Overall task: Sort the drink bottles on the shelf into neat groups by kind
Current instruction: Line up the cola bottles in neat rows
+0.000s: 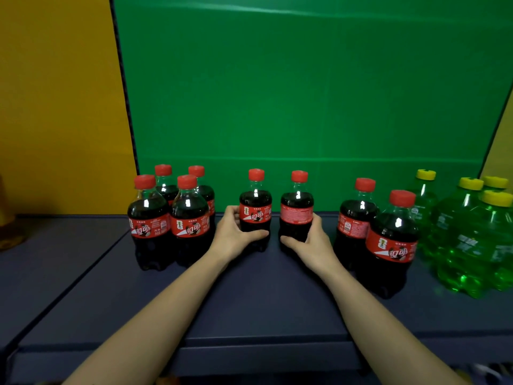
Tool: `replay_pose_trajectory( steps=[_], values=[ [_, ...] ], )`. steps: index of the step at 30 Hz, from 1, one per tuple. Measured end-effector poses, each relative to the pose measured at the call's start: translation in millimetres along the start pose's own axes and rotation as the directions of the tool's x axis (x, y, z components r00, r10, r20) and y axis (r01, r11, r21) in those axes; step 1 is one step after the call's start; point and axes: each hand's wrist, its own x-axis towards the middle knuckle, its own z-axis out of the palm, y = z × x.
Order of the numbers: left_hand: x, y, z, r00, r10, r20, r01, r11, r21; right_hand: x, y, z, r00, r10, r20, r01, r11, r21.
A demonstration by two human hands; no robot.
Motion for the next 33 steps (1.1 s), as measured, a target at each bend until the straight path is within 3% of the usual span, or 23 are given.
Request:
replay_pose_trajectory(
  steps=[3, 7, 9, 13, 18, 22, 27, 31, 33],
  values=[
    [-1.9, 1.1, 1.1, 1.0, 0.017, -0.022, -0.016, 1.0, 0.025, 1.3, -2.8, 11.4, 0.995, -0.052, -0.09, 0.04, 0.991, -0.131],
    [-1.4, 0.9, 0.6, 0.999, 0.021, -0.038, -0.019, 0.999, 0.047, -0.6, -13.0, 7.0, 0.997, -0.003, 0.078, -0.01, 0.987, 0.159],
    [-1.3, 0.9, -0.1, 0.999, 0.019, -0.037, -0.018, 0.999, 0.042, -1.7, -9.3, 3.4, 0.994, -0.036, 0.107, 0.023, 0.993, 0.114],
    [-2.7, 0.5, -1.8, 0.999, 0.016, -0.044, -0.014, 0.999, 0.043, 0.0, -2.2, 7.0, 0.998, -0.053, -0.046, 0.051, 0.998, -0.032],
    [-5.1, 1.8, -3.3, 0.999, 0.012, -0.038, -0.01, 0.999, 0.04, 4.2, -3.3, 4.2, 0.995, -0.029, 0.095, 0.009, 0.979, 0.205],
    [-5.9, 2.6, -3.7, 0.999, 0.006, -0.04, -0.005, 0.999, 0.037, 3.0, 0.1, 6.3, 0.997, -0.067, -0.028, 0.069, 0.995, 0.074],
    [-4.9, 2.5, -3.4, 0.999, -0.007, -0.047, 0.009, 0.999, 0.037, 3.3, -1.4, 6.5, 0.994, -0.044, 0.099, 0.024, 0.98, 0.195],
    [-5.2, 1.9, -3.7, 0.999, -0.008, -0.047, 0.01, 0.999, 0.039, 1.8, -1.6, 7.5, 0.997, -0.076, 0.004, 0.076, 0.992, 0.1],
    [-5.0, 1.2, -3.8, 0.999, -0.007, -0.044, 0.008, 0.999, 0.039, 2.7, -2.0, 7.5, 0.998, -0.054, 0.029, 0.05, 0.99, 0.13]
  ],
)
